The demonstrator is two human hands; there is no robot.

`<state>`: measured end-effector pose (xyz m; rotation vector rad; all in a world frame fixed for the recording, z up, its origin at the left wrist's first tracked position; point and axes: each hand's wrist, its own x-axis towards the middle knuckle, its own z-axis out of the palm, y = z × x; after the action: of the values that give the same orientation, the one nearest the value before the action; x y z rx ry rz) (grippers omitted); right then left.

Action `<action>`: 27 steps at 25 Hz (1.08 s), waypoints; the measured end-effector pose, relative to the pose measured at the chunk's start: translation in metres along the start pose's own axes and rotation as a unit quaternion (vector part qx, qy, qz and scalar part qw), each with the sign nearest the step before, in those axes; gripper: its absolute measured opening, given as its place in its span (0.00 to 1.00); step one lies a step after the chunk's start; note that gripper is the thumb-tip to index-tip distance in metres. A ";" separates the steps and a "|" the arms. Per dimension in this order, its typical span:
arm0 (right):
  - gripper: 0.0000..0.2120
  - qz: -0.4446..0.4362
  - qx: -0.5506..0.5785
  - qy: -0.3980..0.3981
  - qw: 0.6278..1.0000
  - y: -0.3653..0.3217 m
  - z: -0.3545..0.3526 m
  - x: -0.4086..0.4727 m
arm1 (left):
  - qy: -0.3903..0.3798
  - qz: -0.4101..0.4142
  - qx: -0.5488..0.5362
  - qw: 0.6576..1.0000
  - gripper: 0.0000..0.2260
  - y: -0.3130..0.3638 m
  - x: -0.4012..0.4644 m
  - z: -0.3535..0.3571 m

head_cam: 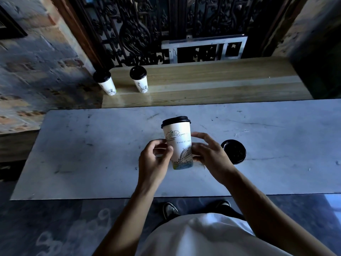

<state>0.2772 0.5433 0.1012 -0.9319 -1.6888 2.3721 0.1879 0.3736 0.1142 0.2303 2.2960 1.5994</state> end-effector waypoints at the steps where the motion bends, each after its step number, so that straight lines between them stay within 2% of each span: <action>1: 0.18 -0.004 0.000 0.003 1.000 0.003 0.001 0.001 | -0.004 0.001 0.004 1.000 0.08 -0.001 0.001 -0.001; 5: 0.25 -0.012 -0.018 -0.010 1.000 0.011 0.004 0.002 | 0.011 0.030 0.027 0.999 0.09 0.001 0.006 -0.008; 8: 0.19 -0.028 -0.041 -0.040 0.998 0.013 0.007 0.000 | 0.006 0.035 0.020 0.999 0.09 0.005 0.007 -0.014; 9: 0.20 -0.028 -0.038 -0.039 0.998 0.012 0.008 0.000 | 0.000 0.029 0.010 1.000 0.09 0.004 0.007 -0.016; 12: 0.30 -0.025 -0.017 -0.026 0.999 0.010 0.012 0.000 | -0.011 0.008 -0.028 1.000 0.04 0.001 0.007 -0.017; 14: 0.31 -0.028 -0.011 -0.023 0.999 0.010 0.013 0.000 | -0.021 0.003 -0.032 0.999 0.08 0.000 0.005 -0.018; 16: 0.29 -0.019 0.016 -0.030 0.999 0.009 0.013 0.000 | -0.027 0.010 -0.005 1.000 0.17 -0.001 0.003 -0.018; 19: 0.27 -0.008 0.065 -0.042 0.997 0.008 0.014 -0.002 | -0.010 0.018 0.009 1.000 0.24 -0.003 0.001 -0.017; 23: 0.24 -0.033 0.036 -0.013 0.999 0.008 0.014 -0.007 | -0.011 0.002 -0.005 1.000 0.17 -0.001 -0.002 -0.015; 27: 0.28 -0.036 -0.001 0.000 0.999 0.009 0.008 -0.010 | -0.015 0.025 0.005 1.000 0.09 0.000 -0.001 -0.011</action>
<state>0.2835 0.5294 0.0992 -0.8554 -1.6940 2.3252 0.1854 0.3637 0.1179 0.3133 2.2938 1.5977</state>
